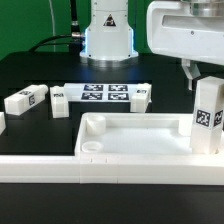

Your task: Assemble desk

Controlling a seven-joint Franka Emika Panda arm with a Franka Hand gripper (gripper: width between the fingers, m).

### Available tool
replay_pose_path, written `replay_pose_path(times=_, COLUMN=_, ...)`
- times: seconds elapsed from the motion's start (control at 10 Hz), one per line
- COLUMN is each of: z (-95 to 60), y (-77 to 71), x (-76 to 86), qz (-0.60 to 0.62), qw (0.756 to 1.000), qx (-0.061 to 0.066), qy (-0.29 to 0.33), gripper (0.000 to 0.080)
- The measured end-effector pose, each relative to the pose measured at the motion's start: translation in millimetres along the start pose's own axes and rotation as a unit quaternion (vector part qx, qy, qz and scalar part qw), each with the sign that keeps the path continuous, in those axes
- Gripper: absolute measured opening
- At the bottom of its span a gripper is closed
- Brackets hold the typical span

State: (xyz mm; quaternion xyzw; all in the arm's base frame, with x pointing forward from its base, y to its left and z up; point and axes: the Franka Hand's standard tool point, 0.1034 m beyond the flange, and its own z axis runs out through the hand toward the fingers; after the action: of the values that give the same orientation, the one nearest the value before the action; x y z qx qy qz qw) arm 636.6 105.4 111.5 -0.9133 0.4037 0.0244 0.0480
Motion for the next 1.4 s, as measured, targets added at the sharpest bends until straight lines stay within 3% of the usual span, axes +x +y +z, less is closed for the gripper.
replay_pose_path(times=0.1, z=-0.3, y=0.0, x=-0.8, qz=-0.016, qw=1.0, qx=-0.002, qy=-0.001, gripper=0.0568)
replay_pose_path(times=0.3, z=-0.6, y=-0.8, x=-2.1, qz=-0.097, qw=0.995, qx=-0.003, qy=-0.003, gripper=0.0646)
replay_pose_path(times=0.8, z=-0.3, y=-0.2, x=-1.8, qz=-0.25, qw=0.968, qx=-0.003, qy=-0.003, gripper=0.0649)
replay_pose_path(times=1.1, z=-0.2, y=1.2, x=-0.3, qz=-0.397, qw=0.917, qx=-0.016, qy=0.003, gripper=0.0649)
replay_pose_path(times=1.2, z=-0.4, y=1.7, x=1.1, qz=-0.456, qw=0.89, qx=-0.021, qy=0.005, gripper=0.0649)
replay_pose_path(times=1.4, z=-2.1, y=1.9, x=5.0, qz=-0.533, qw=0.846, qx=-0.02, qy=0.007, gripper=0.0649)
